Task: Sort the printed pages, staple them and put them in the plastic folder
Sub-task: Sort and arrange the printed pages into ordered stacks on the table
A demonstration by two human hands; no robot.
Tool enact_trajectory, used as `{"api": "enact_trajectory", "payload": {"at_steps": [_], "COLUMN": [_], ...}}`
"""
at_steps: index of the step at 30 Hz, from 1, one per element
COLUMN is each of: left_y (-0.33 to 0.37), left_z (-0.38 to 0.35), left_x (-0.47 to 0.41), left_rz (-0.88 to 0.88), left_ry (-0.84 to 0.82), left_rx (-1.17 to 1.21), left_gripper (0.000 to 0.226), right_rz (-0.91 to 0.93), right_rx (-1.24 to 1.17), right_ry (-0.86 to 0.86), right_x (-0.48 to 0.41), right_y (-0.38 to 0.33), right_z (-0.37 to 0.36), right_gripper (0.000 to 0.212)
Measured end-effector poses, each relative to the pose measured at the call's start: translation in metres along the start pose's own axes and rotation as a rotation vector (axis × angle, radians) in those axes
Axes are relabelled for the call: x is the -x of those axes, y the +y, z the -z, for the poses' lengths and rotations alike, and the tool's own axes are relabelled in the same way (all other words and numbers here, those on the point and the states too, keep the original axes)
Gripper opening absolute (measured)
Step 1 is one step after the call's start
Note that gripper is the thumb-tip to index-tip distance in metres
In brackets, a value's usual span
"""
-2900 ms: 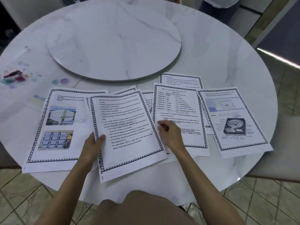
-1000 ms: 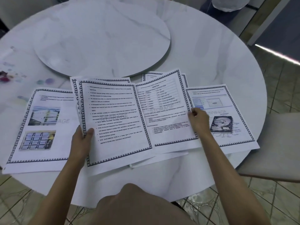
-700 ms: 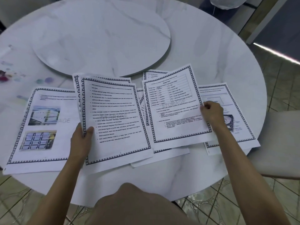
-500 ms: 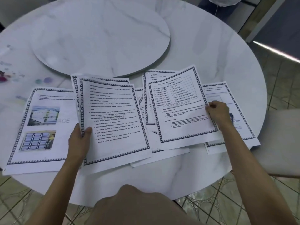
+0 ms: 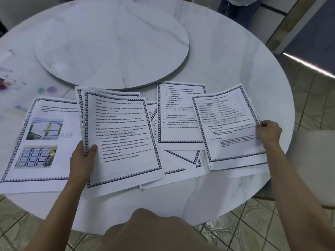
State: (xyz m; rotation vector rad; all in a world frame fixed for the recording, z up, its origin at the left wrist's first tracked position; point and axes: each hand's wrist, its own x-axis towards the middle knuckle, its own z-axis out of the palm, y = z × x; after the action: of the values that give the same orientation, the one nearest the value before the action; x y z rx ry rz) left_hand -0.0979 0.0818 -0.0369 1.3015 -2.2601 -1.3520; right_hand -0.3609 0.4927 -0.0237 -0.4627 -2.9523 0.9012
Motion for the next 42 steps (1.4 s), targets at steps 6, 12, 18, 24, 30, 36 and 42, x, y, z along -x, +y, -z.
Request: {"api": "enact_trajectory", "payload": {"at_steps": [6,12,18,24,30,36,42], "left_y": [0.002,0.004,0.000,-0.010,-0.016,-0.015,-0.024], "left_z": [-0.001,0.000,0.008,0.023,0.041,0.044,0.044], "left_x": [0.003,0.005,0.002,-0.005,-0.018,-0.021,-0.023], "left_rz": [0.011,0.009,0.021,0.044,0.061,0.050,0.069], "left_ry": [0.012,0.018,0.025,0.033,0.047,0.026,0.002], "left_rx": [-0.010,0.004,0.028,0.057,0.069,0.043,0.038], "left_gripper": [0.036,0.036,0.036,0.036,0.036,0.036,0.035], "right_rz": [-0.064,0.193,0.540,0.706,0.787,0.863,0.692], "right_rx": [0.115,0.142,0.000,0.016,0.069,0.044,-0.095], "right_ry": [0.071,0.080,-0.237,-0.446,-0.481,-0.501,-0.555], "right_x": [-0.013,0.003,0.070,0.129,0.171,0.211,0.219], "right_y": [0.017,-0.010,-0.068,-0.092,-0.091,-0.081,-0.075], "right_z": [0.003,-0.018,-0.067,-0.117,-0.132,-0.126,-0.113], "right_gripper": [0.030,0.030,0.030,0.029,0.029,0.025,0.023]}}
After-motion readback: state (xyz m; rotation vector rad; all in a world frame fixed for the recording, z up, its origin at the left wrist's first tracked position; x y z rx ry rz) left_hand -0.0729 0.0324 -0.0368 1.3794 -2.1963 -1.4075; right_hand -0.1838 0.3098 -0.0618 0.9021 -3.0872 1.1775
